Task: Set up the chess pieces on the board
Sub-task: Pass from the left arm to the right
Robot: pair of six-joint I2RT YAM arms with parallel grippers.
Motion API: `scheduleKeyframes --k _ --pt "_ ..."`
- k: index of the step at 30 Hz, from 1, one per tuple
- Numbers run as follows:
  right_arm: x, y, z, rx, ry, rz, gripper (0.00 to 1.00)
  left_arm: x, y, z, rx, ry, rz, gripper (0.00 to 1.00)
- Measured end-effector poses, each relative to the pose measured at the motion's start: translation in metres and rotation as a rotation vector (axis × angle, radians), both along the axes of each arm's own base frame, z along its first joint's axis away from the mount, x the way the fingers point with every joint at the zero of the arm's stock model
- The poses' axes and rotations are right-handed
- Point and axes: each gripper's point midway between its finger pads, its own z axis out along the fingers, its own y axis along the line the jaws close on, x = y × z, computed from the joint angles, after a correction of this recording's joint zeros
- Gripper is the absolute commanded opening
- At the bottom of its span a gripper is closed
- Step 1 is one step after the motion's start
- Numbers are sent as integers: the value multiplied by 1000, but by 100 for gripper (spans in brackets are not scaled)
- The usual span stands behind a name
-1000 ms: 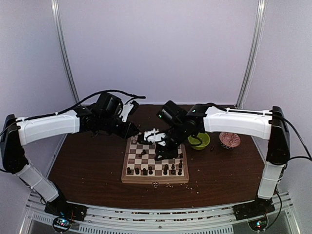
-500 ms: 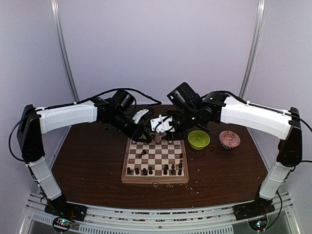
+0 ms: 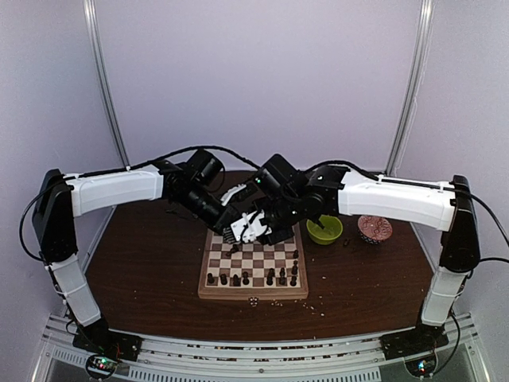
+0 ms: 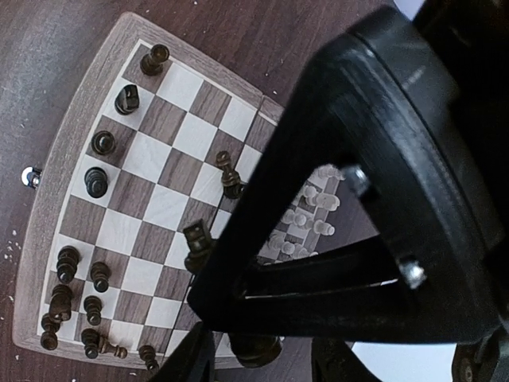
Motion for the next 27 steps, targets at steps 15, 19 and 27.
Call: scheduleKeyframes --k 15,19,27 --pt "2 1 -16 -95 -73 42 14 -4 -2 0 -18 19 -25 27" --pt "3 -5 -25 -101 -49 11 13 -1 1 -1 4 -17 -15 33" --pt "13 -28 -12 105 240 -163 13 4 26 48 -91 -294 107 38"
